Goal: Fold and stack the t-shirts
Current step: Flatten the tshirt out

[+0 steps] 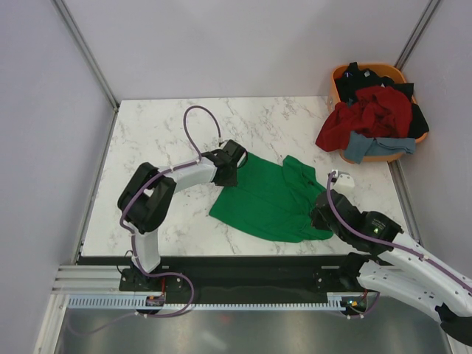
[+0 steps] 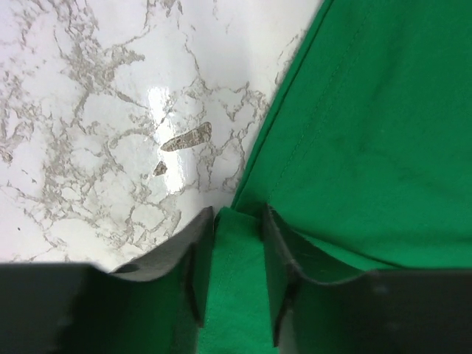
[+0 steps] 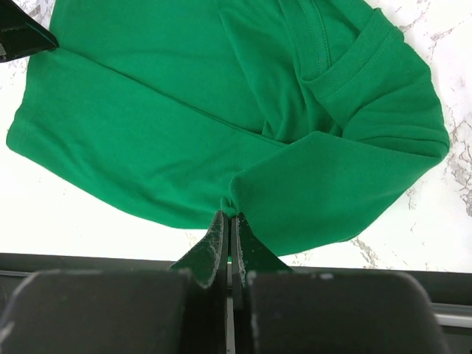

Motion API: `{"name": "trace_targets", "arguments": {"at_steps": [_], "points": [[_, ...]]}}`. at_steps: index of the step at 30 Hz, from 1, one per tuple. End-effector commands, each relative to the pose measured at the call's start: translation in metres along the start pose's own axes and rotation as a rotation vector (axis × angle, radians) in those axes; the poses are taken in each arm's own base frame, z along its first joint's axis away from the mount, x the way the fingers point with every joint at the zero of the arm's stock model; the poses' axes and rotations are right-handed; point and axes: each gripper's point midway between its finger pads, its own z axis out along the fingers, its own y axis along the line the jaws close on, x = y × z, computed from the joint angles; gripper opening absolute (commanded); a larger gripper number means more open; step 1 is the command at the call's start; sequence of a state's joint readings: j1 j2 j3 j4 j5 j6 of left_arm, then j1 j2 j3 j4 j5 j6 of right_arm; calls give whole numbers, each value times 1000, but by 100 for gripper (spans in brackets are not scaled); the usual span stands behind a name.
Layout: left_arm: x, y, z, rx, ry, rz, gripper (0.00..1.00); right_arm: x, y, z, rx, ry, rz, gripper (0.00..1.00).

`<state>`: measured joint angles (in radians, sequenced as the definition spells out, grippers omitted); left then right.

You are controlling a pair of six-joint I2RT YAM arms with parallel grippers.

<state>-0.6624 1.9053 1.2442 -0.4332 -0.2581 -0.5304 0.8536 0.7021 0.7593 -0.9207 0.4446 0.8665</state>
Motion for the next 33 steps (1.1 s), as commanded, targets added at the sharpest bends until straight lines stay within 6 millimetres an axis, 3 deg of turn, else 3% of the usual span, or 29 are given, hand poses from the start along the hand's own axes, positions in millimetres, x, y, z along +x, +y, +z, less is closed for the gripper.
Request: {"name": "trace_targets", "arguments": {"at_steps": [1,7,15,17,19,21,22,23,26,27,28,29,30,31,32,33], "points": [[-7,3,-3,-22,-28,-17,35,-2,4,2,-13,-11,-1,0],[-20,12,-23,-56,-74,-41,21,-1,3,4,-7,-10,-2,0],[-29,30,-58,-96,-130,-68,14,-2,2,3,5,-6,-1,0],[-28,31,-66,-87,-133,-71,3,-2,3,2,3,-6,1,0],[-26,33,-73,-82,-126,-72,2,-7,4,-2,2,-12,7,0],[-33,33,-93,-50,-157,-95,2,-20,8,-11,-8,-39,16,0],[-35,35,-105,-41,-164,-103,2,-25,10,-15,-10,-47,11,0],[-46,36,-130,-7,-219,-129,2,-32,13,-20,-16,-60,12,0],[-61,40,-182,64,-305,-149,2,-82,35,-59,-101,-167,32,0],[-75,43,-221,128,-395,-171,2,-96,39,-70,-126,-205,41,0],[-79,45,-240,157,-434,-162,2,-109,43,-82,-152,-240,46,0],[-82,48,-260,185,-470,-165,2,-134,51,-106,-206,-306,45,0],[-92,55,-299,235,-557,-187,2,-146,54,-119,-229,-339,44,0],[-94,61,-319,251,-599,-181,2,-158,55,-131,-243,-372,45,0],[-94,66,-335,261,-628,-179,2,-180,59,-157,-286,-437,35,0],[-99,75,-372,304,-710,-198,2,-189,61,-170,-308,-467,36,0]]}}
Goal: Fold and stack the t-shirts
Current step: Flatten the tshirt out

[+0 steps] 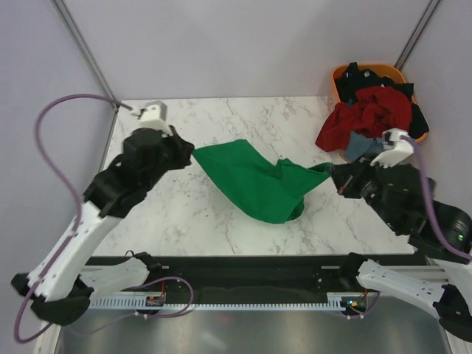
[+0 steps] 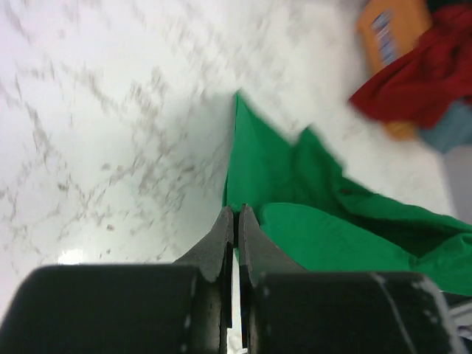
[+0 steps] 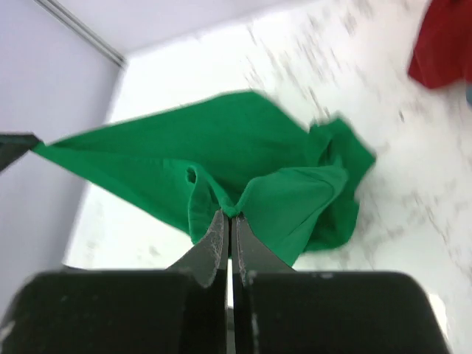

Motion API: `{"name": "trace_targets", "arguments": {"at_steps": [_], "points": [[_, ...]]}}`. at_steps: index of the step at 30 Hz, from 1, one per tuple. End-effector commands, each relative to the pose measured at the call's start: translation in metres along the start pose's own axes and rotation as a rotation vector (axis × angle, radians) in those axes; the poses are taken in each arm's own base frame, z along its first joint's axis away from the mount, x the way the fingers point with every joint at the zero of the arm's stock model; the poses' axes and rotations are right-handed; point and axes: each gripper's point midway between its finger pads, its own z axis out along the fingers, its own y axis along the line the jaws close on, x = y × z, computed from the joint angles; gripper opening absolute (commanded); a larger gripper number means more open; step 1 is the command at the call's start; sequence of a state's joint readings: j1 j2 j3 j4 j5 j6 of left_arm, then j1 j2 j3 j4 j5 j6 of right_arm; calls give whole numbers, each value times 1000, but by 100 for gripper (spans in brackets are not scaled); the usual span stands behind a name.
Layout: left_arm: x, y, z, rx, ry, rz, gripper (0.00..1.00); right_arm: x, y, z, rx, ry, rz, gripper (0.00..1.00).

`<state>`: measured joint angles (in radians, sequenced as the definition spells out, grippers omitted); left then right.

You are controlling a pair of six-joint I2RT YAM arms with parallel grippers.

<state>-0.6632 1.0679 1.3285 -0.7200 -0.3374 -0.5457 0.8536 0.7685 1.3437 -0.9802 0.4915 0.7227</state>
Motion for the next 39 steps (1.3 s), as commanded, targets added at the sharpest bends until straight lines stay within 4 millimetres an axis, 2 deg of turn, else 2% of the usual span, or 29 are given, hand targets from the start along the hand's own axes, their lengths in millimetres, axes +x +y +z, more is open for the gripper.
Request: {"name": "trace_targets", "arguments": {"at_steps": [1,2,4,6,7,10,11,13,14,15,16,19,22,23,25,26,27,28,29,30,31,32,33,34,35,36,37,38,39], "points": [[-59,-2,-72,95,-181,13,2,-65,17,-35,-86,-170,-46,0],[-69,-2,-87,117,-217,12,2,-89,27,-53,-140,-231,-27,0],[-97,0,-132,181,-333,17,2,-118,36,-78,-206,-310,-53,0],[-119,1,-168,227,-427,29,2,-137,44,-95,-259,-369,-102,0],[-126,3,-188,255,-470,28,2,-150,51,-113,-315,-406,-107,0],[-148,8,-241,323,-592,26,2,-171,62,-144,-422,-486,-151,0],[-157,10,-259,347,-635,16,2,-181,67,-169,-504,-540,-133,0],[-162,11,-283,389,-686,28,2,-191,71,-195,-588,-607,-123,0],[-164,13,-295,407,-715,30,2,-199,72,-217,-644,-669,-108,0],[-170,13,-308,424,-755,40,2,-201,72,-227,-661,-696,-111,0],[-171,12,-315,442,-768,49,2,-206,72,-237,-672,-724,-122,0],[-179,8,-333,486,-816,68,2,-209,77,-243,-654,-744,-181,0],[-184,4,-331,483,-826,85,2,-218,80,-246,-606,-786,-214,0],[-187,3,-330,477,-831,89,2,-223,81,-237,-549,-795,-231,0],[-193,6,-315,413,-823,90,2,-241,66,-232,-411,-840,-193,0],[-194,10,-302,361,-810,86,2,-243,66,-204,-331,-792,-219,0],[-197,12,-285,299,-786,89,2,-245,64,-192,-288,-773,-221,0],[-199,25,-270,194,-775,67,2,-247,58,-164,-193,-734,-216,0],[-194,27,-243,127,-727,95,2,-245,53,-146,-140,-703,-215,0],[-191,32,-234,81,-714,102,2,-243,47,-128,-77,-679,-199,0],[-187,35,-210,14,-675,123,2,-233,43,-90,-6,-611,-204,0],[-170,35,-174,-33,-605,176,2,-228,37,-71,55,-580,-198,0],[-164,33,-154,-60,-581,202,2,-221,36,-51,84,-545,-190,0],[-156,34,-126,-117,-537,224,2,-202,33,-8,139,-460,-231,0],[-136,36,-93,-160,-473,280,2,-199,27,12,200,-454,-231,0],[-135,34,-77,-173,-476,281,2,-192,23,33,245,-435,-249,0],[-130,34,-59,-183,-457,296,2,-168,11,77,320,-361,-317,0],[-118,51,-20,-245,-385,322,2,-177,7,97,345,-401,-307,0],[-117,63,-1,-259,-358,275,2,-171,3,123,341,-380,-318,0]]}}
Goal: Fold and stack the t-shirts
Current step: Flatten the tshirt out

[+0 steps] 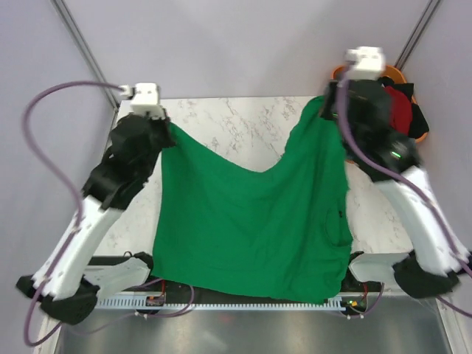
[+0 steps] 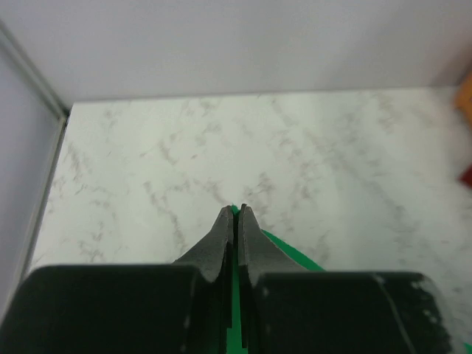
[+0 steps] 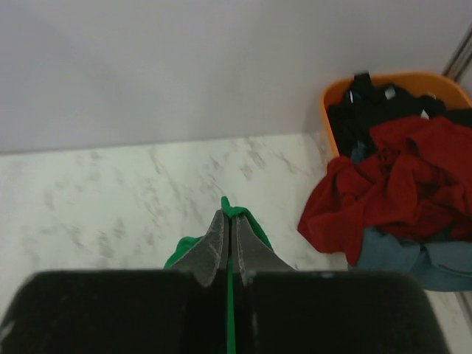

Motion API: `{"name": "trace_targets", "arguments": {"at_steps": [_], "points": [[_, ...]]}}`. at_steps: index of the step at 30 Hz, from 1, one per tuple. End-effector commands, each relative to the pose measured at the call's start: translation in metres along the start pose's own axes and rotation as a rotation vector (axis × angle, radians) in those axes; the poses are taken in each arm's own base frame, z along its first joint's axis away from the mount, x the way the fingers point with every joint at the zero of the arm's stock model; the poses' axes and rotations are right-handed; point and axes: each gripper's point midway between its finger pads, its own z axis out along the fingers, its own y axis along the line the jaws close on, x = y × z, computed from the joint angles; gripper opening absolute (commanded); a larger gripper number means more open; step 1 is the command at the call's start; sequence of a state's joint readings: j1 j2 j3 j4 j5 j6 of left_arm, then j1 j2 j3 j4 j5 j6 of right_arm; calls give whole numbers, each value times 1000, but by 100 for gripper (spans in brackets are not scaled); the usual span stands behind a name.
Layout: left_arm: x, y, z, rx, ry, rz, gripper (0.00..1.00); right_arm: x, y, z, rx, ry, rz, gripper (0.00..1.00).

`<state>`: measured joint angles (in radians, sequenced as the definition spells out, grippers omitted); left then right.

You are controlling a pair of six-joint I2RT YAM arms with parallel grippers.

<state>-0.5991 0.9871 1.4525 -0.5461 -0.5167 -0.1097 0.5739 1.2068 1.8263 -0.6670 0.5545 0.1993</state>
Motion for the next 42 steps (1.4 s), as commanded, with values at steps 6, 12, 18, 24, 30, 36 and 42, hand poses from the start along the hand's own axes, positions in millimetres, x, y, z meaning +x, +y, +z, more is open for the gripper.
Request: {"name": "trace_targets", "arguments": {"at_steps": [6,12,18,24,30,36,42], "points": [[164,110,194,-274,445,-120,6,165,-28,231,209,265,-62,18],[248,109,231,-223,775,-188,79,237,-25,271,236,483,-105,88],[235,102,183,-240,736,-265,96,269,-25,191,144,511,31,98],[242,97,108,-274,733,-341,94,327,-16,109,65,681,98,98],[276,91,19,-326,657,-516,96,362,-6,21,28,733,109,98],[322,78,-8,-290,660,-618,93,399,1,-7,-7,826,120,98],[336,72,27,-258,718,-633,90,411,-4,36,68,869,3,98]]}}
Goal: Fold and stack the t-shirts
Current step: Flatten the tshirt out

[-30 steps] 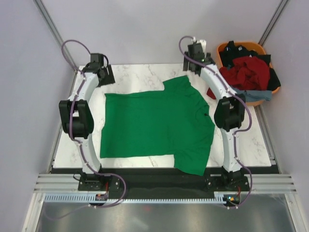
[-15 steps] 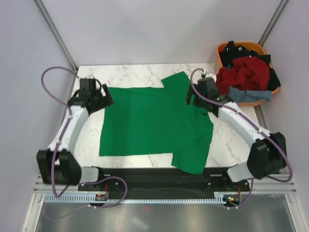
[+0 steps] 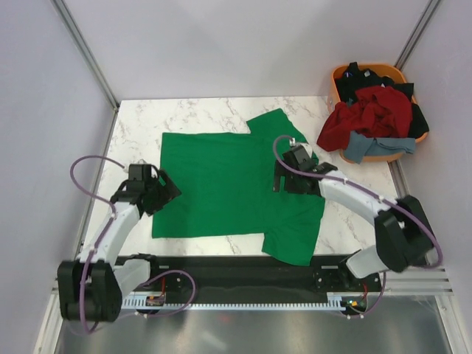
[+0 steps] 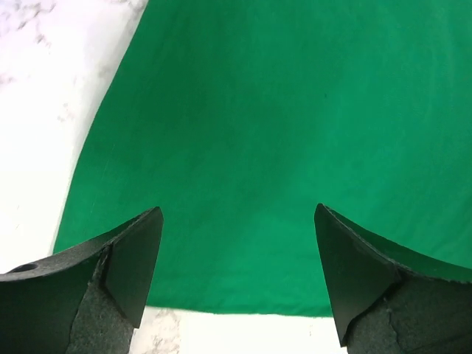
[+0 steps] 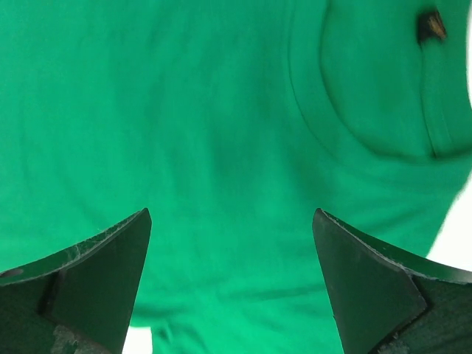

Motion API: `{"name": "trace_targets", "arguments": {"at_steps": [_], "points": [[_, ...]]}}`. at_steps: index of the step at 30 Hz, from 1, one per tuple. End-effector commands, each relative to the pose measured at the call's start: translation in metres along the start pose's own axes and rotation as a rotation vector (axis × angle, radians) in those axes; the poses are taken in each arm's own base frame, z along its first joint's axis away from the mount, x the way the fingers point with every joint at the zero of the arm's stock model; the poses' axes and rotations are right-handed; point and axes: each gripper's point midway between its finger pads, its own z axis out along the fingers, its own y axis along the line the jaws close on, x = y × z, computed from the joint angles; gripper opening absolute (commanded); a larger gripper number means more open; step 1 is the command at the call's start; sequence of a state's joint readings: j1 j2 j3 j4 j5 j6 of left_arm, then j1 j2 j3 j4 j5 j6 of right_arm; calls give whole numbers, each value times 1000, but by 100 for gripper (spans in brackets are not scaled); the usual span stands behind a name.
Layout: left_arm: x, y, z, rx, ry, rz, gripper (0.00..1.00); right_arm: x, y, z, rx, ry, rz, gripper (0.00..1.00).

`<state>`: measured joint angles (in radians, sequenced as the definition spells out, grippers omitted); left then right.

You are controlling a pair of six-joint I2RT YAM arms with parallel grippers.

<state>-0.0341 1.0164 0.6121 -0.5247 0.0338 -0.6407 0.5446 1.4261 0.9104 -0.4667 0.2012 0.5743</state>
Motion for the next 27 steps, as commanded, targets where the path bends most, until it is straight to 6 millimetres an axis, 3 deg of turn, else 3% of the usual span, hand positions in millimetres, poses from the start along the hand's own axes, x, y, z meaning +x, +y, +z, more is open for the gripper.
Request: {"name": "trace_targets", "arguments": {"at_steps": [1,3,5,6,7,9,12,15,17,18,20,22,23,24,25,26,27], "points": [[-41,-35,16,79,-68,-32,91,-30,0,29,67,10,-23,98],[-39,-27,40,11,-12,-25,91,-34,-3,44,91,32,-28,98],[-49,-31,53,-14,-9,-28,91,-39,-10,67,130,66,-32,98],[-41,-23,71,-61,44,-35,91,-41,-12,74,140,76,-34,98],[-50,-31,76,-52,38,-37,90,-45,-13,88,155,93,-33,98],[-45,-24,98,-100,90,-40,90,-53,-9,107,153,110,-44,98],[-61,-33,113,-106,83,-35,90,-68,-11,124,163,112,-53,98],[-77,-40,131,-116,91,-29,90,-98,-7,151,164,106,-39,98],[-98,-50,138,-110,77,-19,90,-105,-13,154,192,144,-30,97],[-100,-51,136,-120,96,-13,90,-126,-6,151,175,112,-29,97],[-120,-66,122,-94,67,0,89,-134,0,144,153,109,-43,97],[-121,-67,104,-82,47,0,90,-162,9,118,114,41,-53,97],[-129,-74,80,-51,-4,-5,90,-168,15,107,87,24,-50,97],[-130,-75,65,-33,-30,-11,91,-183,20,82,60,-20,-45,97],[-120,-59,58,-76,-43,-17,91,-184,24,69,47,-31,-48,97],[-127,-62,28,-42,-116,-32,92,-186,25,55,41,-45,-48,97],[-108,-43,24,-79,-104,-48,92,-185,24,28,32,-72,-47,98]]}}
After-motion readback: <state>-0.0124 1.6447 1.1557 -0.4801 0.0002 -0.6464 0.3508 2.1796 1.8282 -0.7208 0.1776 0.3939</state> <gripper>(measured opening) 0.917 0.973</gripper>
